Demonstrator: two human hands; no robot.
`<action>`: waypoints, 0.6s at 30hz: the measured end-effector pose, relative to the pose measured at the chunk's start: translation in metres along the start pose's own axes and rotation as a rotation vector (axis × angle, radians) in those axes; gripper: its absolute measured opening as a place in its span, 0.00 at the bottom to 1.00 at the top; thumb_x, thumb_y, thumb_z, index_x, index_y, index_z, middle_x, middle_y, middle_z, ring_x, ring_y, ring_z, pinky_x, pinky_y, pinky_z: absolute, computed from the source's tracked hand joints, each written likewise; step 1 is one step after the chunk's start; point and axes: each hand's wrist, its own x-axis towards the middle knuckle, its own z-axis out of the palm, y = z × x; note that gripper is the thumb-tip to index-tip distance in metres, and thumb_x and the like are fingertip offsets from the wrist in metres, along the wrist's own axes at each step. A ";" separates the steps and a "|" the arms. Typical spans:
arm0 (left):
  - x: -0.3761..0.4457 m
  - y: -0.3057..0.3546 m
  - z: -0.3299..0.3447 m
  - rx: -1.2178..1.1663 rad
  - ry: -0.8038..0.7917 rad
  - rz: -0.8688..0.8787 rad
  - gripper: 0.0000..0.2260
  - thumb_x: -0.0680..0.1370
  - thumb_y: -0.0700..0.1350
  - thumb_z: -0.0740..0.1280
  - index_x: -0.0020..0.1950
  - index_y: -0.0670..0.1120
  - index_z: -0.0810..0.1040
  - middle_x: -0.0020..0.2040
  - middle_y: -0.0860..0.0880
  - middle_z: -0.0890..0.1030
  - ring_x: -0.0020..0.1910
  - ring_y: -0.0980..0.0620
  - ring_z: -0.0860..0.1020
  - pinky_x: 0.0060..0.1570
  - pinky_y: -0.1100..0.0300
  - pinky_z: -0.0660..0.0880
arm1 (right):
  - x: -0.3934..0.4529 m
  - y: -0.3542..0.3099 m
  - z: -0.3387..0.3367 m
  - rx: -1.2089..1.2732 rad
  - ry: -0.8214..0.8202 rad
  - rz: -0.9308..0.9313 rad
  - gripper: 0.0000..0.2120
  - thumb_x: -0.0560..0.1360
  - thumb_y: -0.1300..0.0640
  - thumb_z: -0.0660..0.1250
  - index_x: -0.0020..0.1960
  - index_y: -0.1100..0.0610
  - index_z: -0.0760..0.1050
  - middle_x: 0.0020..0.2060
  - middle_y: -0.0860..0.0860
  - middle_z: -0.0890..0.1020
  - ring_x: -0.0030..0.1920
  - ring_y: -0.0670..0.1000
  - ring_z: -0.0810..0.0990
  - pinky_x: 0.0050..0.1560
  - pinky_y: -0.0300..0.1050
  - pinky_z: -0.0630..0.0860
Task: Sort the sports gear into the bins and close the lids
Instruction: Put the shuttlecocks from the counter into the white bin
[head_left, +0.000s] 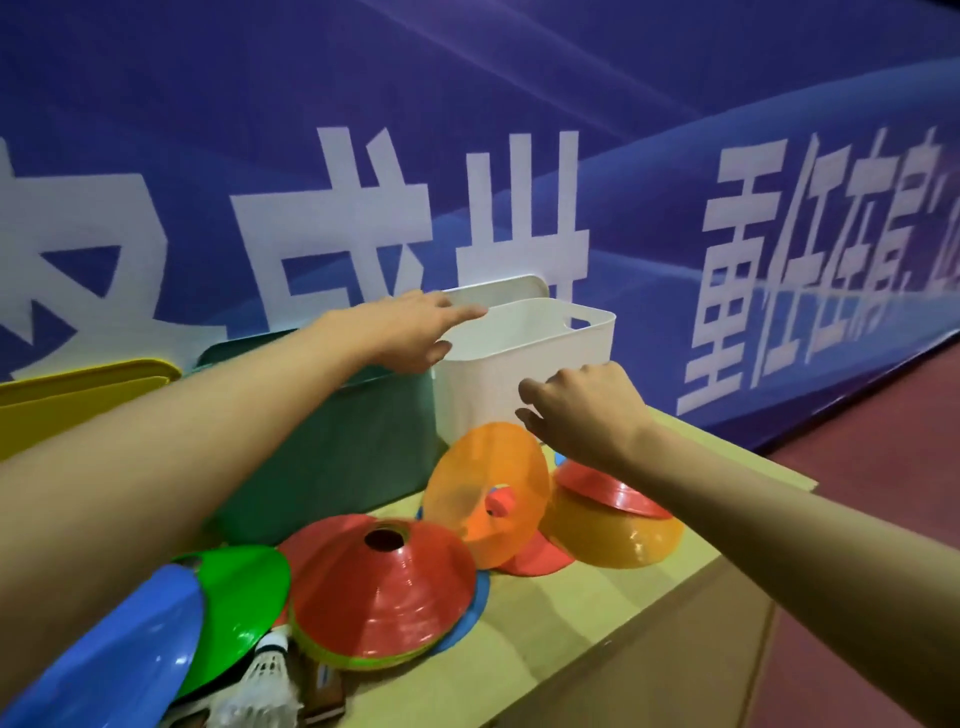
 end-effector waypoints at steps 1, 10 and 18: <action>-0.021 -0.001 -0.004 0.016 0.017 0.018 0.30 0.84 0.49 0.62 0.82 0.62 0.52 0.78 0.48 0.65 0.73 0.44 0.67 0.70 0.45 0.71 | 0.002 -0.007 0.000 0.012 0.001 -0.013 0.15 0.83 0.42 0.58 0.54 0.53 0.75 0.40 0.52 0.84 0.37 0.59 0.83 0.36 0.44 0.73; -0.254 -0.045 -0.015 0.154 -0.255 -0.010 0.26 0.83 0.59 0.59 0.81 0.61 0.57 0.77 0.52 0.63 0.72 0.49 0.68 0.73 0.53 0.63 | 0.028 -0.143 -0.032 0.184 0.111 -0.243 0.13 0.77 0.41 0.63 0.48 0.50 0.74 0.39 0.49 0.82 0.39 0.57 0.84 0.32 0.44 0.63; -0.412 -0.107 -0.010 0.104 -0.372 -0.240 0.23 0.83 0.60 0.59 0.79 0.63 0.60 0.77 0.57 0.63 0.74 0.54 0.66 0.70 0.53 0.69 | 0.050 -0.273 -0.085 0.310 0.129 -0.508 0.17 0.78 0.38 0.57 0.60 0.47 0.72 0.59 0.48 0.79 0.51 0.56 0.84 0.33 0.45 0.69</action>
